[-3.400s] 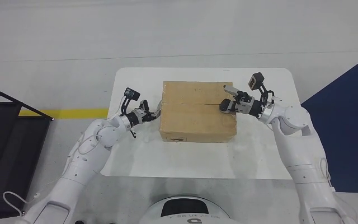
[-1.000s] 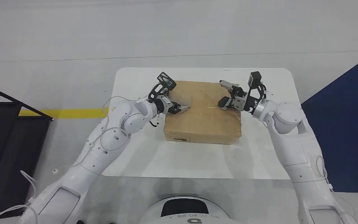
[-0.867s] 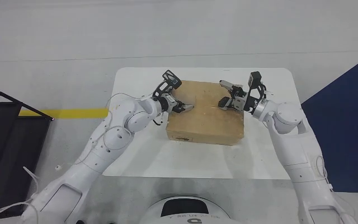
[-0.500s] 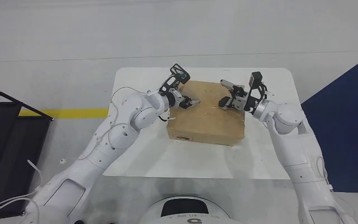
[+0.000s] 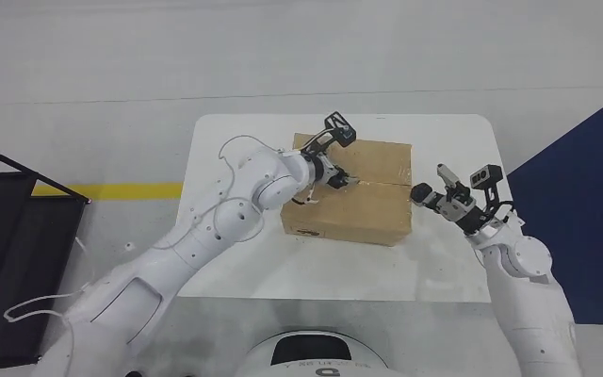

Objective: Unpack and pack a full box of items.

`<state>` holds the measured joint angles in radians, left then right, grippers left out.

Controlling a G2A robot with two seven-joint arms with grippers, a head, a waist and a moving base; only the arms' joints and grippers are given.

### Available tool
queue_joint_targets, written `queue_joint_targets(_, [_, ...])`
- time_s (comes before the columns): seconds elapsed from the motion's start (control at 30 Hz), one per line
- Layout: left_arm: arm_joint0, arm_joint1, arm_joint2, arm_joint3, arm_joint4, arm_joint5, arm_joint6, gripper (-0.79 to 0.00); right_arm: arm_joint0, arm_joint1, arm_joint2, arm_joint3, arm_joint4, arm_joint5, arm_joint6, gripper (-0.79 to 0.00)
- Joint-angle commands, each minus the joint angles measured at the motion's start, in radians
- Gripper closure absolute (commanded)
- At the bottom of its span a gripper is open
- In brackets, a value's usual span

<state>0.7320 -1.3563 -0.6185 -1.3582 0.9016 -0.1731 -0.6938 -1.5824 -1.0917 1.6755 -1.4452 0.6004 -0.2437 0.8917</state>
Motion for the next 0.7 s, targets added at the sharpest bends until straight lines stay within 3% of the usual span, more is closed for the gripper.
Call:
queue_joint_targets(0.0, [-0.024, -0.021, 0.033, 0.029, -0.007, 0.003, 0.006, -0.785, -0.007, -0.002, 0.000, 0.020, 0.017, -0.018, -0.005, -0.785])
queue_joint_targets(0.3, [-0.095, -0.122, 0.128, 0.163, -0.133, -0.017, 0.050, -0.785, -0.066, -0.004, 0.053, 0.081, 0.115, -0.124, 0.034, -0.785])
queue_joint_targets(0.53, [-0.129, -0.199, 0.107, 0.251, -0.433, -0.044, 0.106, -0.785, -0.035, 0.001, 0.072, 0.127, 0.121, -0.111, 0.062, -0.785])
queue_joint_targets(0.67, [-0.145, -0.225, 0.053, 0.283, -0.647, -0.085, 0.099, -0.785, -0.003, 0.004, 0.081, 0.153, 0.129, -0.103, 0.103, -0.785])
